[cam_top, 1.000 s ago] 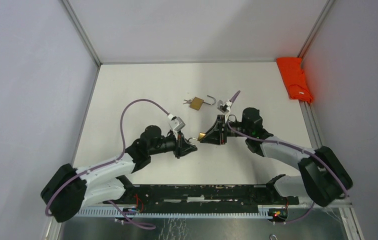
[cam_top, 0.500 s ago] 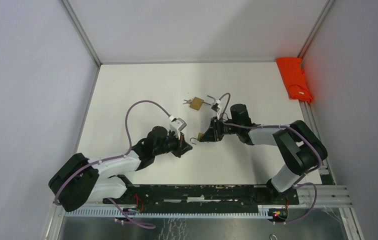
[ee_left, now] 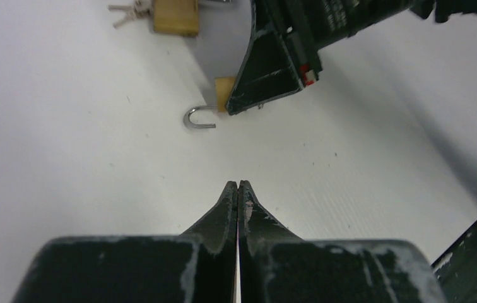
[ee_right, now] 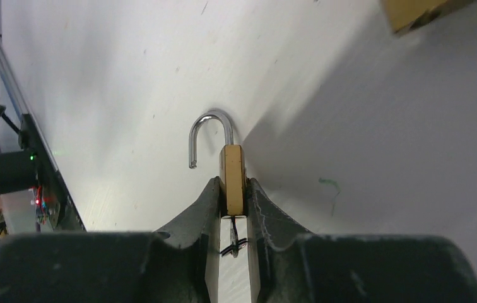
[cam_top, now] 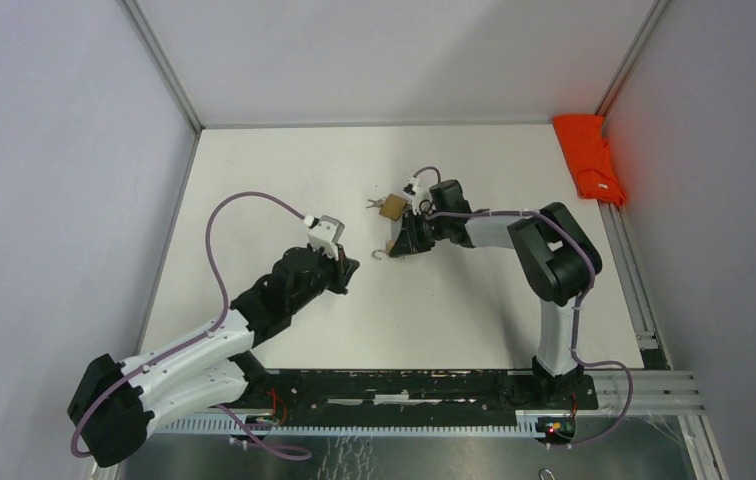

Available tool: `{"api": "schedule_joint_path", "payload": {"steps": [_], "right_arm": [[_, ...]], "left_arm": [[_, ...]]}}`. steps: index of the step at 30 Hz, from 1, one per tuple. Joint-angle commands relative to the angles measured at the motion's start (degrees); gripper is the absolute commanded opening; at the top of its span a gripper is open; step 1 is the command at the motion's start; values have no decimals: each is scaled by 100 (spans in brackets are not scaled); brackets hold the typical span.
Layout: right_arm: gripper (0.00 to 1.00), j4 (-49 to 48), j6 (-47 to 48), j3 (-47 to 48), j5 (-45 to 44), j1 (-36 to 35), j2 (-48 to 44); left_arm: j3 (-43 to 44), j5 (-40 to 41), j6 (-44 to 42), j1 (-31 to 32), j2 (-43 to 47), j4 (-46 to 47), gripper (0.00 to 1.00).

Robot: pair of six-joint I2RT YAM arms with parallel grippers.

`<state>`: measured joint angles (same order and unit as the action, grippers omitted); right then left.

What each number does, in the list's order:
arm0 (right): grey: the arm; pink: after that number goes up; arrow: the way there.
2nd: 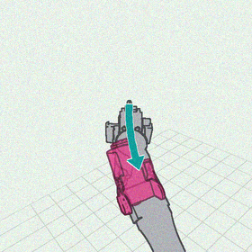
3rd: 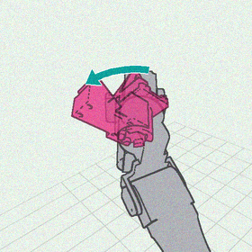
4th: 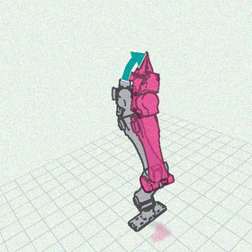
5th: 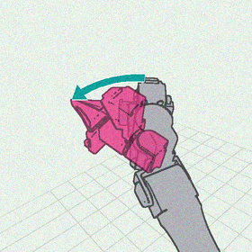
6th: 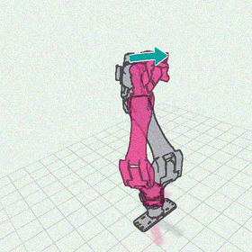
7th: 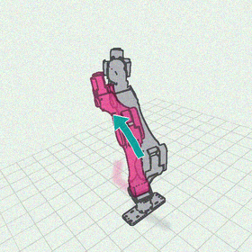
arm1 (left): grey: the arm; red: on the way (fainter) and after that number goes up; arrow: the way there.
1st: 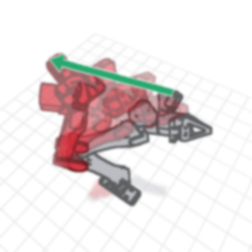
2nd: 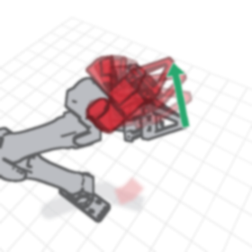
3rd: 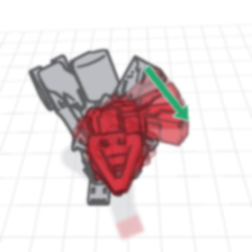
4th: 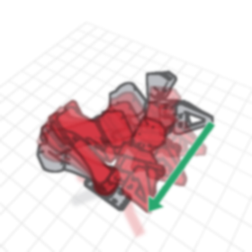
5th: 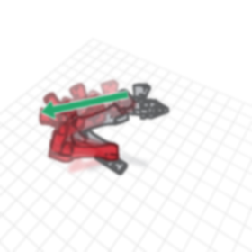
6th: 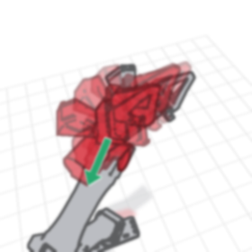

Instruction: Unlock with the key

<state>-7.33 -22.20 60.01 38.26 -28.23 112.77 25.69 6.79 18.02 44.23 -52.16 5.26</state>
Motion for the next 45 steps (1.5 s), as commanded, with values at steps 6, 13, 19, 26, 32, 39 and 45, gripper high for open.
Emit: {"api": "schedule_joint_path", "payload": {"steps": [6,13,19,26,32,39,45], "right_arm": [[14,1417,336,1148,-660,8,607],[32,1573,390,805,-917,12,220],[44,1487,327,400,-1026,19,-179],[45,1795,382,218,-1739,13,-973],[42,2083,615,421,-2342,10,-1381],[30,2247,805,567,-2629,-4,-1780],[36,2436,1000,339,-3263,-12,-2683]], "left_arm": [[619,609,-79,55,285,-620,2],[613,659,-90,56,357,-744,2],[612,636,-82,61,378,-750,2],[601,693,-61,89,483,-834,2],[608,698,-65,95,441,-833,2],[740,691,-127,105,459,-909,2],[1106,823,-243,104,491,-1075,3]]}}
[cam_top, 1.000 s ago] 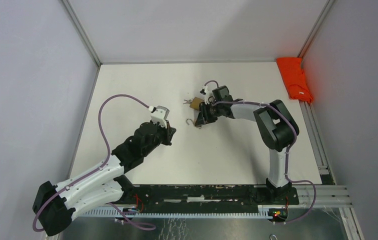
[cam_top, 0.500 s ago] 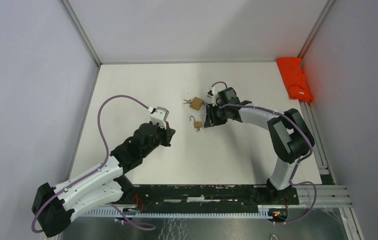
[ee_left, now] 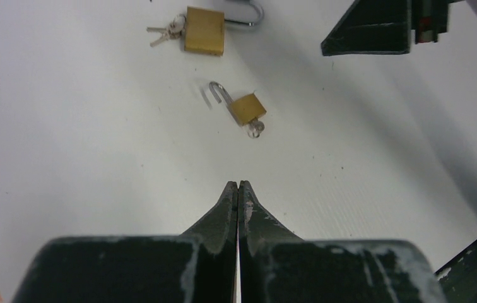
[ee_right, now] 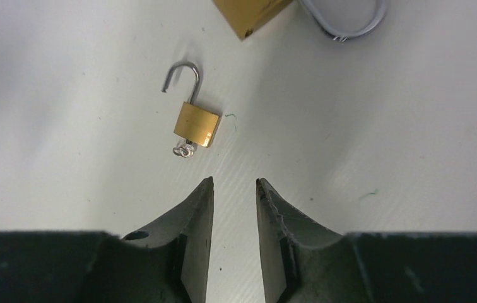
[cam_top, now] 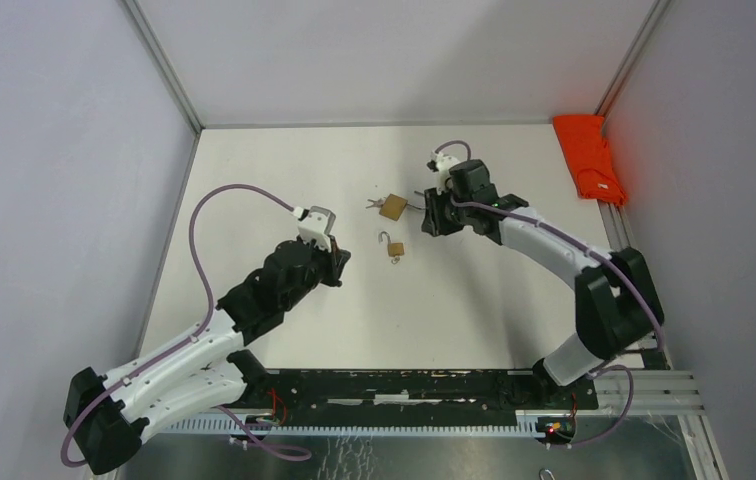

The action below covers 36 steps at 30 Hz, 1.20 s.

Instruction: Unlock with the key

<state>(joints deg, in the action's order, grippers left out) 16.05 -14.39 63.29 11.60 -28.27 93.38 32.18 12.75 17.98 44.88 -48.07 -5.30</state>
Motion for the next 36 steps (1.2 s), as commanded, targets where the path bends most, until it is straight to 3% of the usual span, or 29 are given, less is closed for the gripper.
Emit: {"api": "schedule_joint_path", "payload": {"steps": [1,10,18,36], "right_arm": [[37,100,224,-70,-674,-7,-876],[49,252,262,-678,-1799,-6,-2223],[49,153,222,-1019,-2264,-8,-2990],[48,361,353,-1050,-2493,-8,-3173]], "left_arm": [[546,265,-260,38,61,-75,3],[1036,505,-387,38,13,-391,4],[1036,634,-299,39,224,-564,4],[1035,729,-290,40,438,-700,5]]}}
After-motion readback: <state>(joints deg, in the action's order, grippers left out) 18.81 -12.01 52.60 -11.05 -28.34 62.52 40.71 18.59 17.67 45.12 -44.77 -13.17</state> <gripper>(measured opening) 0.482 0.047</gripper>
